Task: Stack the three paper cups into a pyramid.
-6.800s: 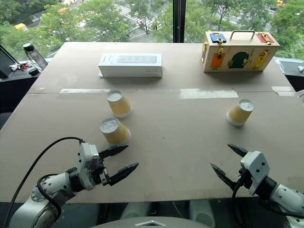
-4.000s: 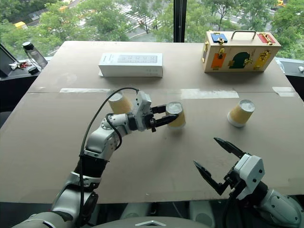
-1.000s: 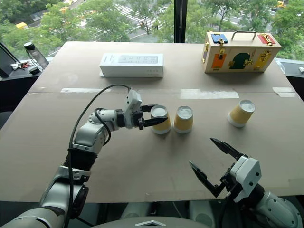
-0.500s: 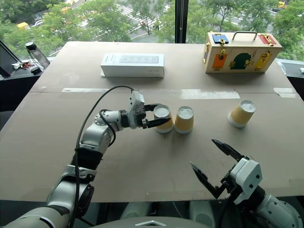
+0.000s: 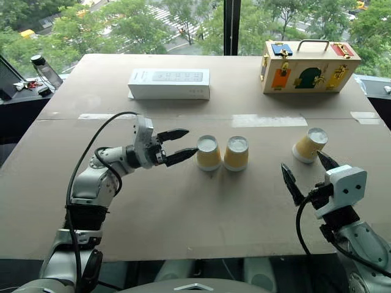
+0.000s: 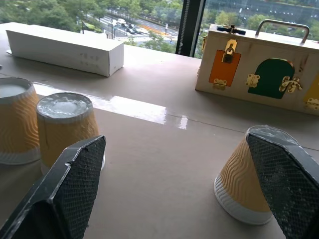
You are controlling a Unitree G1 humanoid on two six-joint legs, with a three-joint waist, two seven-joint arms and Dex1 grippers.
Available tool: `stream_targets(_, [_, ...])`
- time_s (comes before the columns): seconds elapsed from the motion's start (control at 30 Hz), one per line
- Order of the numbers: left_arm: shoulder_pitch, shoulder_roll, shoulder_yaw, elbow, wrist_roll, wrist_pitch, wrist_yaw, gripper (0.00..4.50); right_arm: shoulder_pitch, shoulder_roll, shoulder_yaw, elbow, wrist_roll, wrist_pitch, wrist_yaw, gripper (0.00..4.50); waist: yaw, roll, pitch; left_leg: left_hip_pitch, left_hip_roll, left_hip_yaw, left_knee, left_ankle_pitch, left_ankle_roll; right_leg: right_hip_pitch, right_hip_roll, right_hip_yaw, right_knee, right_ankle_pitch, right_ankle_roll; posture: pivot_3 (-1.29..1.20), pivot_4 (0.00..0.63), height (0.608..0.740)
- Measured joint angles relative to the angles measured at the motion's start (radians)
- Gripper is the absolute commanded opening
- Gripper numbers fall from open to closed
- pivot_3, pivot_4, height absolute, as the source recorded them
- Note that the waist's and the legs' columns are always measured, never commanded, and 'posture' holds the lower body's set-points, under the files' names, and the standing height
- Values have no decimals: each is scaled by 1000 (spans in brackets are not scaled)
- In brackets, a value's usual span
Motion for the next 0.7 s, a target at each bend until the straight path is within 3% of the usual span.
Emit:
stream_targets(0.27, [202,133,56,-326,-216,153,-78,4435,-210,-51,-67,218,-5,164,-56,4500,1,2,1,-1,0,0,-1,0,0,-1,1,0,0,0,0,0,150,740])
stream_targets(0.7, [228,124,62,-501,-304,198,47,4435,-427,-36,-34,497,-43,149,-30,4500,-11,4,1,0,0,1,-1,0,0,0,3,2,0,1,2,0,150,740])
